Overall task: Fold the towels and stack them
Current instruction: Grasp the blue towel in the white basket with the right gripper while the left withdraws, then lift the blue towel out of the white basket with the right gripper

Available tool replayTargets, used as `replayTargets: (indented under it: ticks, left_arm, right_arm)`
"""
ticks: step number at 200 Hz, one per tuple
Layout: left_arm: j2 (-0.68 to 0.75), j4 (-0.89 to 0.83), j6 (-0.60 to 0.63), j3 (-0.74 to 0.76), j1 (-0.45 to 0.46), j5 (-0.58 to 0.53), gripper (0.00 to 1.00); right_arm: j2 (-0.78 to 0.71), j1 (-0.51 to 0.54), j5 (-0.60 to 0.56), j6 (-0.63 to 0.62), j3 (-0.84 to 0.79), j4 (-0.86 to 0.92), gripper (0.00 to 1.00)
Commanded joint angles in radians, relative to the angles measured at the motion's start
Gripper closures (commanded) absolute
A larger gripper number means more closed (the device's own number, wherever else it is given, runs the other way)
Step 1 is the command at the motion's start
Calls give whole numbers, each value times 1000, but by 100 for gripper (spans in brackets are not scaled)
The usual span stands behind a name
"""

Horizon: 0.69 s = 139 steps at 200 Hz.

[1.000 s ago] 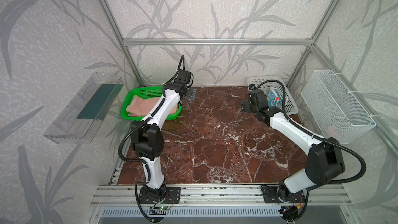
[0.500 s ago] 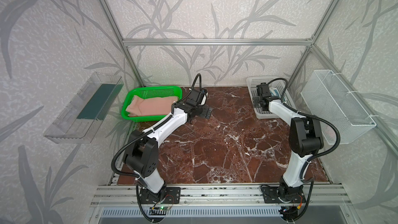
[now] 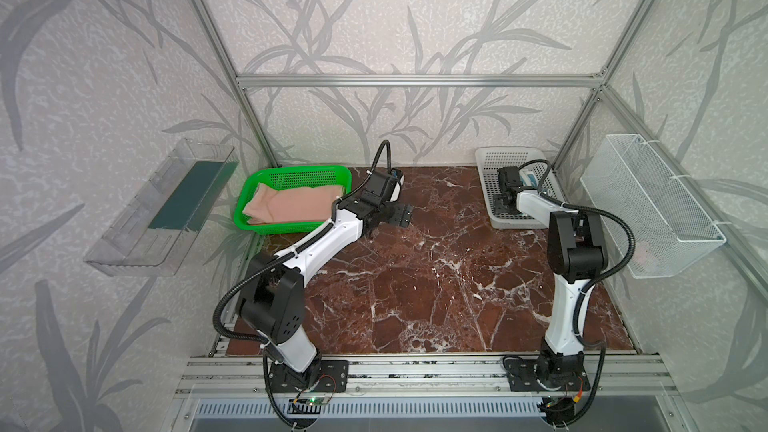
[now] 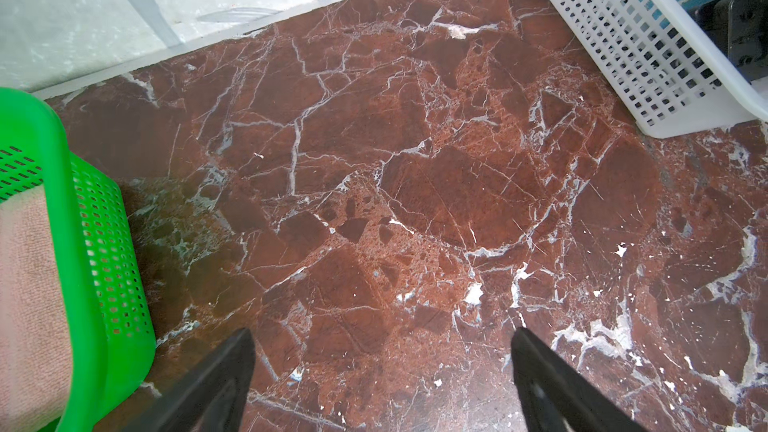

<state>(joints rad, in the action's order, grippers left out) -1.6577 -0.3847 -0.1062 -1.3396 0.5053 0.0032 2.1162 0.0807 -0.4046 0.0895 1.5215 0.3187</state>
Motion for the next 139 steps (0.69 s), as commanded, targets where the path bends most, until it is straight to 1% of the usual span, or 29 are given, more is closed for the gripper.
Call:
replayTargets:
  ticks: [1,12,25,47,57,64,75,93,114,126,139]
  left_arm:
    - [25,-1,-6,13,6,-12,4]
    - [22,-2,-6,16,7,-13,4]
    - [18,-1,-6,18,7,-11,4]
    - [12,0,-4,22,9,-9,4]
    - [9,0,-2,23,10,-9,4]
    - [9,-1,0,25,9,-10,4]
    - [9,-1,4,28,9,-11,4]
    - [11,-1,11,32,9,-14,4]
    - [11,-1,13,36,9,-15,4]
    - [13,4,13,40,9,-14,4]
    - [15,7,13,46,9,-13,4]
  right_arm:
    - [-7,-16,9,1,23,-2,43]
    - [-15,-17,12,-6,20,-6,52]
    - [-22,-18,11,-16,19,-4,60]
    - [-35,-18,7,-32,15,-9,70]
    - [-39,-18,3,-40,16,-10,77]
    - [-42,-18,-2,-47,17,-9,78]
    - [-49,-19,-6,-57,17,-10,86]
    - [-69,-19,-3,-70,16,-16,93]
    - [-101,-19,-8,-88,8,-27,98]
    - [-127,-19,-14,-98,3,-35,100]
    - [-161,-19,-26,-111,-4,-42,100]
